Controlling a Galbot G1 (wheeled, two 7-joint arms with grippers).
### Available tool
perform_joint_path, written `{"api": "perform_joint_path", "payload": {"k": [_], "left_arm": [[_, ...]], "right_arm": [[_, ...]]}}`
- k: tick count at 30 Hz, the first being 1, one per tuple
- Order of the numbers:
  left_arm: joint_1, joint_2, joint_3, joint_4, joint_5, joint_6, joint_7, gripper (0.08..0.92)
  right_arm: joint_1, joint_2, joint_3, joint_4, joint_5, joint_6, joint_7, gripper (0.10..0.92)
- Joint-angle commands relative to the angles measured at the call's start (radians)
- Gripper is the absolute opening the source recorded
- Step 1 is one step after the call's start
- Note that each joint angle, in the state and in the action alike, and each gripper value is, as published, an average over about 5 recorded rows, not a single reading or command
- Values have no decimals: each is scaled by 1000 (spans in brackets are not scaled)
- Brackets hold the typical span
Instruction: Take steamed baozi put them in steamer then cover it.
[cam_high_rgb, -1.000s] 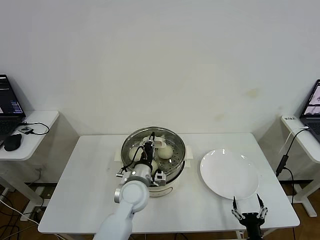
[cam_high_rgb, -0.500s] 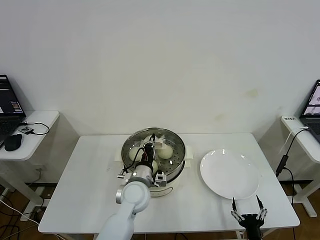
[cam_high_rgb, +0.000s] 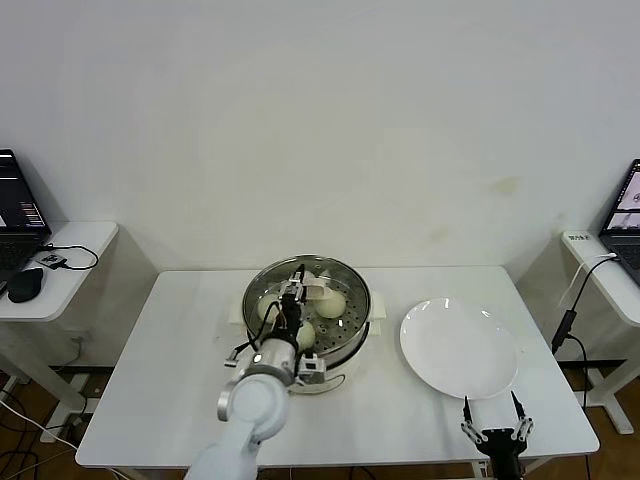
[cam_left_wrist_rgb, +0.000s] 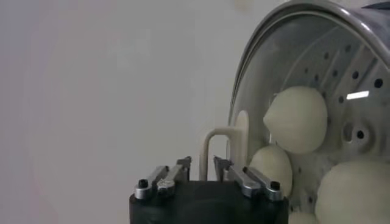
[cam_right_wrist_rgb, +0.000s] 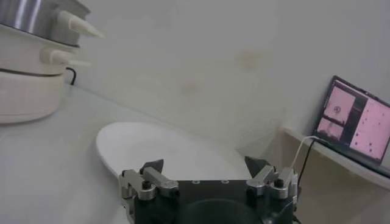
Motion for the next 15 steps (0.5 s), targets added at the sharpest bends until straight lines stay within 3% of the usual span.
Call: {"api": "perform_joint_path", "payload": {"k": [1, 6, 9, 15], "left_arm": [[208, 122, -54, -260, -215, -15, -36, 543], [385, 207, -134, -396, -481, -31, -86, 691], [479, 240, -233, -427, -769, -72, -183, 770], [622, 202, -439, -346, -1395, -343, -333, 821]], "right_arm": [[-2, 0, 0, -1, 0, 1, 0, 823], [-7, 0, -2, 0, 2, 2, -1, 823], [-12, -1, -3, 3, 7, 8, -3, 823], [-29, -14, -20, 4, 35, 20, -5, 823]]}}
